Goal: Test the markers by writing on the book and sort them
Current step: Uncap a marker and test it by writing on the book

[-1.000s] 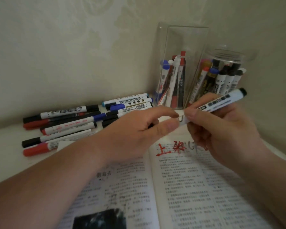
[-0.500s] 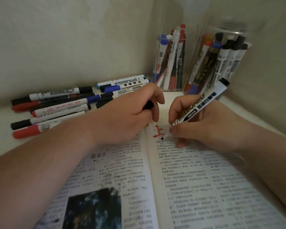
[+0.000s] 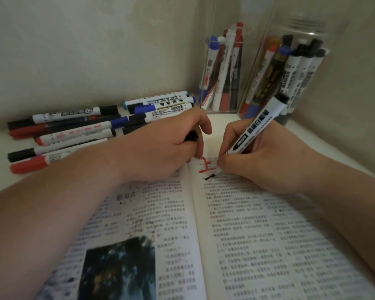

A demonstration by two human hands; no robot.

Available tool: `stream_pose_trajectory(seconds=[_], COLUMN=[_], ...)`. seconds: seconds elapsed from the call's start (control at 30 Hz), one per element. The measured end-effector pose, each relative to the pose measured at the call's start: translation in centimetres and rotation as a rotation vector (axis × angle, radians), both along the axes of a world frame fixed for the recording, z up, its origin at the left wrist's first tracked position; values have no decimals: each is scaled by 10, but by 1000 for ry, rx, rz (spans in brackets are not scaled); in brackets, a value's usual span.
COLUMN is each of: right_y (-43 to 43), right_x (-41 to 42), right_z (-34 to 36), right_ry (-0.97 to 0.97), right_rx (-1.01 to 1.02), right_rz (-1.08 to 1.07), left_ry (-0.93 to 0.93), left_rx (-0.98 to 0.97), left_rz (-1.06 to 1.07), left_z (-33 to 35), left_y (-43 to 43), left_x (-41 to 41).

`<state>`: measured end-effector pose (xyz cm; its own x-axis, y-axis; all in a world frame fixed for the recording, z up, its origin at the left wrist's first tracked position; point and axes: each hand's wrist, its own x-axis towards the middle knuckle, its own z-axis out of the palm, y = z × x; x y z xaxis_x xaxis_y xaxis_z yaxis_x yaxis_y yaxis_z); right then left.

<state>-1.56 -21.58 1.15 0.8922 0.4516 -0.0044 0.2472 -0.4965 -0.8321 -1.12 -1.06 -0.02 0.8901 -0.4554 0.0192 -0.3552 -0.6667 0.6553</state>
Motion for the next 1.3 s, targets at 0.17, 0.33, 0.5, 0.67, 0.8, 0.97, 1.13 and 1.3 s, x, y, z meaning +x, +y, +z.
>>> stream_pose_trajectory(seconds=[0.17, 0.33, 0.5, 0.67, 0.8, 0.97, 1.13, 1.3], right_y=[0, 1, -4, -8, -18, -16, -15, -13], right_x=[-4, -1, 2, 6, 18, 17, 15, 11], right_z=[3, 0, 0, -1, -1, -1, -1, -1], right_ry=[75, 57, 89, 124, 101, -39, -37, -68], right_rx=[27, 41, 47, 140, 507, 544, 510, 453], right_rz=[70, 54, 155, 176, 15, -87, -91, -9], left_ry=[-26, -54, -48, -58, 1, 7, 68, 46], left_rx=[12, 41, 40, -41, -221, -210, -252, -342], left_rz=[0, -2, -1, 12, 17, 13, -2, -4], left_z=[-2, -2, -2, -2, 2, 9, 10, 7], left_y=[-1, 0, 1, 0, -4, -11, -17, -18], left_x=[1, 0, 0, 0, -3, -7, -10, -7])
